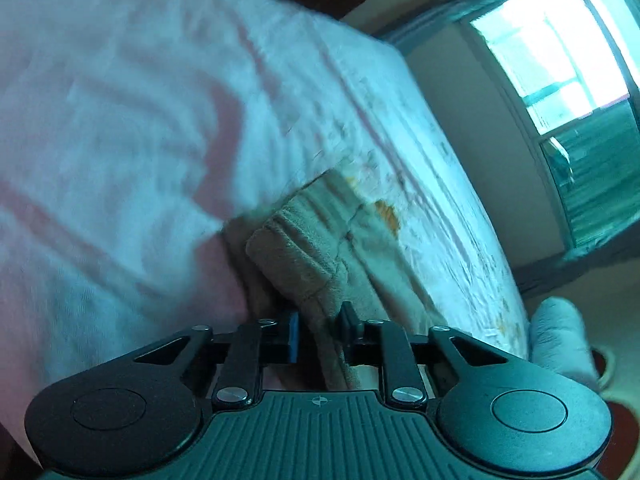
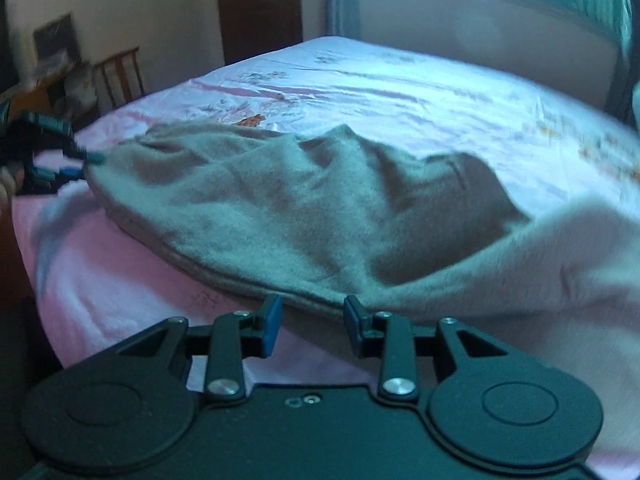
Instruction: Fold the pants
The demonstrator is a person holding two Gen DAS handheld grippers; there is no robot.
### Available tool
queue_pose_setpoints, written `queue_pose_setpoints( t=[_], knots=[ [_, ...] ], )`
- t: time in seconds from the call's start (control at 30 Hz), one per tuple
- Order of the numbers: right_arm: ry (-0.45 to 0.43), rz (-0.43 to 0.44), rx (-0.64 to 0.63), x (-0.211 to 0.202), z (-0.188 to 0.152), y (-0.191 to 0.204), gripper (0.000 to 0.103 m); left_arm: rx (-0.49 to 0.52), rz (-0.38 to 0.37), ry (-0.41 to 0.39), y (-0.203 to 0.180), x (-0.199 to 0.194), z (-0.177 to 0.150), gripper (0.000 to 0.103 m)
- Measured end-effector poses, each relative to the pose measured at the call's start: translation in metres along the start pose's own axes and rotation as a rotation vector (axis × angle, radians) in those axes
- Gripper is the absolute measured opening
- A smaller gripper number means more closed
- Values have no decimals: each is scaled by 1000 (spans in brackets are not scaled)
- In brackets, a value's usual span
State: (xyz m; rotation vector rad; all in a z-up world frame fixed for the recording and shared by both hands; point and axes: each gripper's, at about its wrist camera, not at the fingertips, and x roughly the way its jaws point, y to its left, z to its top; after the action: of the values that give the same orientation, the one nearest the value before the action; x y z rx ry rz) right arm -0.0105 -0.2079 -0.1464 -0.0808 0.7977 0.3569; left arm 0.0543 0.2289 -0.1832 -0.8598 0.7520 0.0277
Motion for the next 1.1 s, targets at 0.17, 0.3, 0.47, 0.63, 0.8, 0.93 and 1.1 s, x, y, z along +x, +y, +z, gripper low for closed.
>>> queue_pose_setpoints(
  t=[0.17, 0.3, 0.47, 0.63, 0.8, 0.93, 1.1],
  knots=[
    [-11, 15, 72, 0, 2, -8, 26, 190, -47, -98, -53, -6, 18, 14],
    [-20, 14, 73, 1, 3, -9, 26, 194, 12, -80, -40, 8, 37, 14],
    [-15, 6, 73, 1, -1, -11, 26, 143, 77, 48, 12, 33, 27, 14],
    [-1, 22, 119, 6, 1, -16, 27, 153, 56, 49, 6, 23, 29, 14],
    [-25, 36, 162, 7, 7, -20, 29, 229, 28, 7, -9, 2, 13, 14],
    [-39, 45, 140, 8, 14, -15, 34, 273, 43, -10, -18, -2, 8, 14],
    [-54, 69, 130, 8, 21, -8, 34, 152, 75, 52, 16, 19, 25, 16]
  ],
)
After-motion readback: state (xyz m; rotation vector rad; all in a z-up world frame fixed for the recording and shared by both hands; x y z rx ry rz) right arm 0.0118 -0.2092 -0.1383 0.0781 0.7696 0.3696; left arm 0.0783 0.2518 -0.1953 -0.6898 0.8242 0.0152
